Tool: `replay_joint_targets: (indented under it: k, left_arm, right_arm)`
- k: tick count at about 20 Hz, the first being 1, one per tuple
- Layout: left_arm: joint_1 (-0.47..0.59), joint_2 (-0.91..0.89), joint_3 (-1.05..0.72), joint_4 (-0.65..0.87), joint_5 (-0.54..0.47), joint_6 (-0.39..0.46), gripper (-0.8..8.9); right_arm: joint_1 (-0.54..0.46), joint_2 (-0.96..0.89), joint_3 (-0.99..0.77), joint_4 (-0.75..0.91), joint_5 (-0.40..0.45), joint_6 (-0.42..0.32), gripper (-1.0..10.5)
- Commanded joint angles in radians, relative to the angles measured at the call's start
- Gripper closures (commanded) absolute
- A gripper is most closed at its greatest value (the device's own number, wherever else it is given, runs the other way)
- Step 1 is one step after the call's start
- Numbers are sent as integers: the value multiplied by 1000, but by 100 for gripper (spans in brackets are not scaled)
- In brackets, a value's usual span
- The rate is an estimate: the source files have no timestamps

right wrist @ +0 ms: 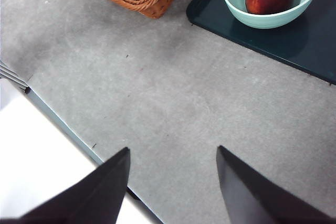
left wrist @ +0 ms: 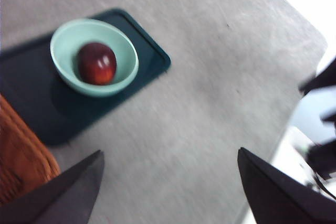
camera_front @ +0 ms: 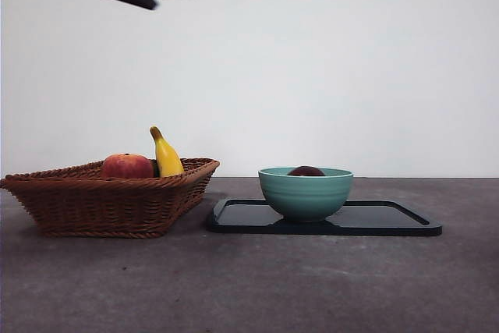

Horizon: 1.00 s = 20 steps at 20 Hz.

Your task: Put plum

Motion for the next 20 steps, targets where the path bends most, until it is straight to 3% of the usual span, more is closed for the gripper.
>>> replay_joint_targets:
  k: [1, 11, 20]
  left_arm:
    - [-22, 144, 155, 11, -52, 35, 403]
    - [-72, 655, 606, 12, -198, 126, 404]
    - [-116, 904, 660, 80, -278, 145, 407]
  right_arm:
    - [6, 5, 7, 8, -3, -5, 685]
    - [6, 3, 7, 7, -4, -4, 685]
    - [6, 3, 7, -7, -3, -6, 685]
